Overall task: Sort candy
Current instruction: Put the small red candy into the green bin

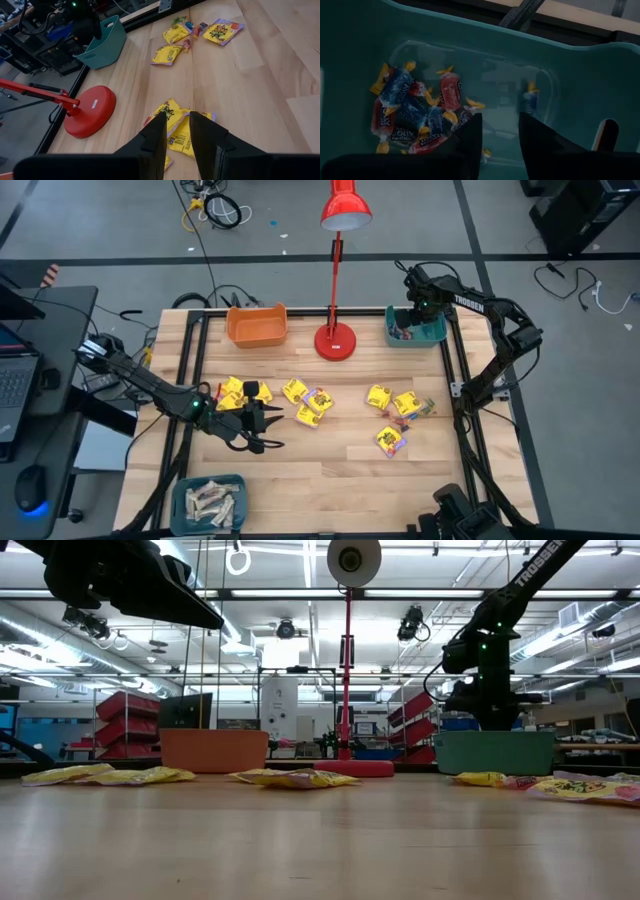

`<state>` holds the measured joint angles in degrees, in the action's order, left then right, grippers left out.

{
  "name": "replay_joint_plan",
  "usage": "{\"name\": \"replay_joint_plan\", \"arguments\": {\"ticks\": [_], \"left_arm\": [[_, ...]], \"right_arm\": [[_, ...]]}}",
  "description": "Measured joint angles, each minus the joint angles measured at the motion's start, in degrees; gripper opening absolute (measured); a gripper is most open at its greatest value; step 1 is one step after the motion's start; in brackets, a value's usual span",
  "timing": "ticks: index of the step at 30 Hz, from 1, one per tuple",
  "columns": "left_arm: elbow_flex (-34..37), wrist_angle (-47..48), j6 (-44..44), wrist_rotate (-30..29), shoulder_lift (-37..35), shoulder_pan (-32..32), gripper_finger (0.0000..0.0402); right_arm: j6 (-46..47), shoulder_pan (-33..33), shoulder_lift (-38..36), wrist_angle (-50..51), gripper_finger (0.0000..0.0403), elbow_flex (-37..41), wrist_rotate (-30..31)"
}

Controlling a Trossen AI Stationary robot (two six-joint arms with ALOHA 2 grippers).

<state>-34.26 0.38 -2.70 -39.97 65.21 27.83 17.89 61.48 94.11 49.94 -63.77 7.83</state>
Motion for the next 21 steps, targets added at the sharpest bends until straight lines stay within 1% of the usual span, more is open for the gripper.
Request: {"name": "replay_joint_plan", "arguments": {"ticks": [5, 10, 16, 21], "left_arm": [[0.0, -0.03, 0.02, 0.68, 0.0, 0.0, 0.0088], [0.0, -0.14, 0.02, 0.72, 0.0, 0.0, 0.0088], [0.0, -0.7, 0.02, 0.81, 0.0, 0.0, 0.0088], [0.0, -0.69, 0.02, 0.86, 0.0, 0.0, 0.0088]], "right_arm": [[-0.04, -1.61, -1.58, 3.59, 0.0118, -3.49, 0.01], [-0.27, -5.87, -7.21, 4.55, 0.0115, -6.9, 0.01], [-1.87, -15.61, -16.1, 5.11, 0.0115, -7.38, 0.01], [-3.73, -27.09, -20.54, 6.6, 0.0115, -7.39, -0.01]]}}
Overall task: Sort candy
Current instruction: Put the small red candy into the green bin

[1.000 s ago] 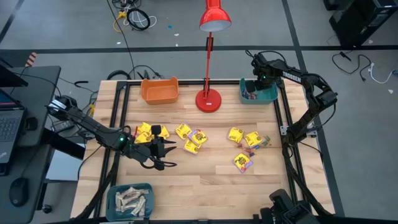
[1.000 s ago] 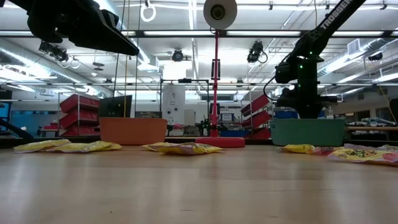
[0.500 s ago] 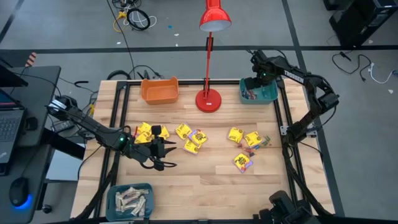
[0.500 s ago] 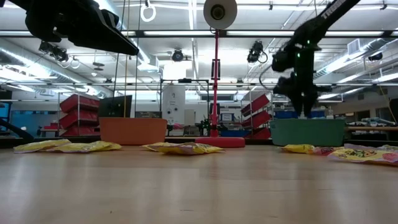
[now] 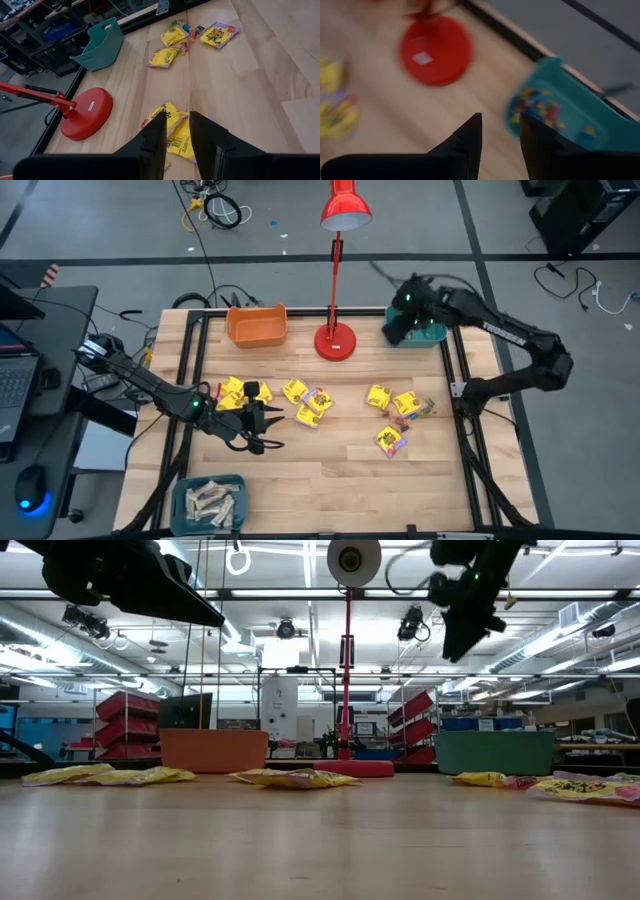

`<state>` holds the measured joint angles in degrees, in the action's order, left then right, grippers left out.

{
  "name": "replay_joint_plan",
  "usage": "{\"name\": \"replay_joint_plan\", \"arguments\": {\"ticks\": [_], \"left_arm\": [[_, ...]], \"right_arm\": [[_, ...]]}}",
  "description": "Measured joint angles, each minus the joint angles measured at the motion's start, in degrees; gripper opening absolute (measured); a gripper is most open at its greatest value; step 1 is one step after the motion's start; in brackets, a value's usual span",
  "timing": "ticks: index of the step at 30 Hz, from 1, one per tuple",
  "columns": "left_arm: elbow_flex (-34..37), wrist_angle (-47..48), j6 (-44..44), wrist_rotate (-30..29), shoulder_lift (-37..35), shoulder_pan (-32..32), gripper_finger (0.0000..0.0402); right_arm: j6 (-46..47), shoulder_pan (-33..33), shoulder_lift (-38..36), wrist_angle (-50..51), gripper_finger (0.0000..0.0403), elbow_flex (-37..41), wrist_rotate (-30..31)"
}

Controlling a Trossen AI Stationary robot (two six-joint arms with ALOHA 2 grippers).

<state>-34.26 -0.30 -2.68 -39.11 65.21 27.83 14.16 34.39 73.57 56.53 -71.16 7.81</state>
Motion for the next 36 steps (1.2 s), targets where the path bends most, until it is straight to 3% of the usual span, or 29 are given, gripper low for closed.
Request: {"name": "replay_joint_plan", "arguments": {"ticks": [9, 16, 28, 36], "left_arm": [[0.0, 0.03, 1.17, 0.04, 0.0, 0.0, 0.0088], [0.0, 0.25, 1.86, 0.04, 0.0, 0.0, 0.0088], [0.0, 0.24, 1.9, 0.04, 0.0, 0.01, 0.0088], [0.0, 0.25, 1.93, 0.04, 0.0, 0.02, 0.0088]], "right_arm": [[-6.22, -22.43, -0.07, 0.98, 0.0115, 0.26, -0.65], [-6.23, -34.47, 0.17, -1.18, 0.0115, 6.39, -0.78], [1.76, -41.15, 0.21, -13.57, 0.0115, 24.25, 0.09], [5.76, -44.21, 0.41, -21.55, 0.0115, 31.66, -0.2]]}}
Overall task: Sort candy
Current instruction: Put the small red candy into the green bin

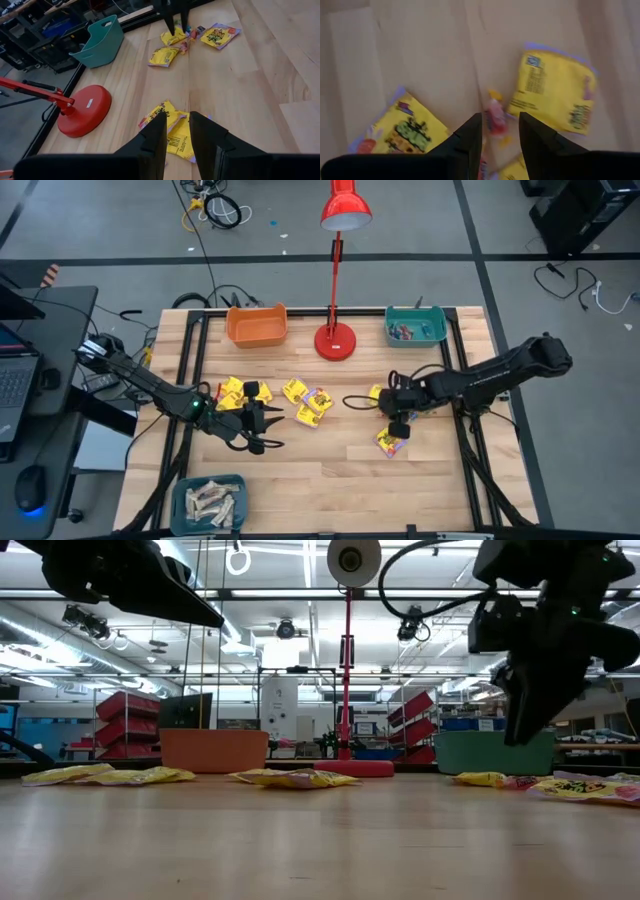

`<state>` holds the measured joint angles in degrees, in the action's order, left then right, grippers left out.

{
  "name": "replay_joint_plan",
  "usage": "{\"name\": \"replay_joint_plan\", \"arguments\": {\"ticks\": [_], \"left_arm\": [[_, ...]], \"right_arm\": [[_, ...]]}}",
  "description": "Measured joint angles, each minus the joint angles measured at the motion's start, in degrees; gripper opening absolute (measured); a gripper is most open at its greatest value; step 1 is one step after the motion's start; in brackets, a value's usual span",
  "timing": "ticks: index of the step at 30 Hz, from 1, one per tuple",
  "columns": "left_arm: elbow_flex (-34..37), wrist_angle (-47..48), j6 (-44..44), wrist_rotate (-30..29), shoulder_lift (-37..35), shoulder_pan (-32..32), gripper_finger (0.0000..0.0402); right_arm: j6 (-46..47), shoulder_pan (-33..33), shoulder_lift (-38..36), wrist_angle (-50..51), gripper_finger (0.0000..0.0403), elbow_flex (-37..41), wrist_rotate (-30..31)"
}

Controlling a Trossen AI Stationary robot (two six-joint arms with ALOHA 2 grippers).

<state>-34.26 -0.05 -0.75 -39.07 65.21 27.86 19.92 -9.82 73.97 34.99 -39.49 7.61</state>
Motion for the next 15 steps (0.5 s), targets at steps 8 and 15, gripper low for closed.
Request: {"name": "replay_joint_plan", "arguments": {"ticks": [8, 15], "left_arm": [[-0.02, 0.0, 0.0, 0.0, 0.0, -0.02, 0.0088], [0.0, 0.02, 0.03, 0.0, 0.0, -0.02, 0.0088]], "right_arm": [[4.71, -2.17, 0.02, -5.16, 0.0115, 3.97, 1.32], [6.51, -2.15, 0.02, -7.85, 0.0115, 6.2, 1.56]]}}
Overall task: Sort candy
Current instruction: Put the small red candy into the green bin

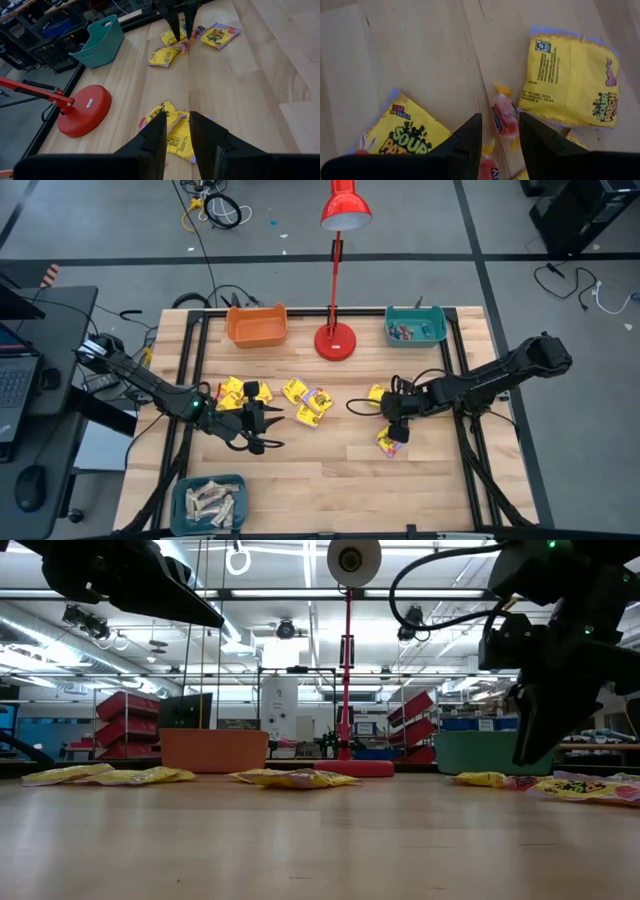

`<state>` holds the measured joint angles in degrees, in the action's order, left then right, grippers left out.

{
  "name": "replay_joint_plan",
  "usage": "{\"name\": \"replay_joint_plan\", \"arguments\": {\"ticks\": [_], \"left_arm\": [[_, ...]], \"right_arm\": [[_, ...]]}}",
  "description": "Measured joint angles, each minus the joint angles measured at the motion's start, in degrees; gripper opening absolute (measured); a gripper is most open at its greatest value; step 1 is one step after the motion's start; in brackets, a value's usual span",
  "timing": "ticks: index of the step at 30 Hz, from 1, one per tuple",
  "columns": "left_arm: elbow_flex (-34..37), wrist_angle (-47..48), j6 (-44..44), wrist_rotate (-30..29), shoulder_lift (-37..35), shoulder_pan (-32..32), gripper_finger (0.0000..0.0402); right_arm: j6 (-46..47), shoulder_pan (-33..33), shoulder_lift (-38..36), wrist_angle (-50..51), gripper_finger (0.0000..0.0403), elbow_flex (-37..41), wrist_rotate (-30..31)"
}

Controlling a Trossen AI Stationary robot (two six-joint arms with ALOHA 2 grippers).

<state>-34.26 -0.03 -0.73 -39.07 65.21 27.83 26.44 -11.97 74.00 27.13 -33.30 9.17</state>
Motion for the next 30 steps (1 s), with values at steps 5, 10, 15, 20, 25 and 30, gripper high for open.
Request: {"name": "replay_joint_plan", "arguments": {"ticks": [5, 10, 15, 20, 25, 30], "left_arm": [[-0.01, 0.0, 0.01, 0.0, 0.0, 0.02, 0.0088], [0.0, 0.0, 0.3, 0.0, 0.0, 0.0, 0.0088], [0.0, 0.0, 0.3, 0.0, 0.0, 0.02, 0.0088], [0.0, 0.1, 0.37, 0.0, 0.0, 0.01, 0.0088], [0.0, 0.76, 1.01, 0.0, 0.0, 0.01, 0.0088], [0.0, 1.09, 1.04, -0.02, 0.0, 0.0, 0.0088]], "right_arm": [[-0.82, 0.0, 0.0, -0.75, 0.0115, 0.13, 0.11], [-1.35, 0.0, 0.46, -0.89, 0.0115, 0.11, 0.42], [-3.1, -0.02, 4.59, -1.88, 0.0115, 0.11, 0.63], [-4.11, -0.05, 8.72, -2.14, 0.0115, -0.63, 1.63], [-4.11, -0.06, 9.73, -2.18, 0.0114, -0.66, 1.7], [-3.93, -0.06, 7.99, -2.31, 0.0095, -0.42, 1.38]]}}
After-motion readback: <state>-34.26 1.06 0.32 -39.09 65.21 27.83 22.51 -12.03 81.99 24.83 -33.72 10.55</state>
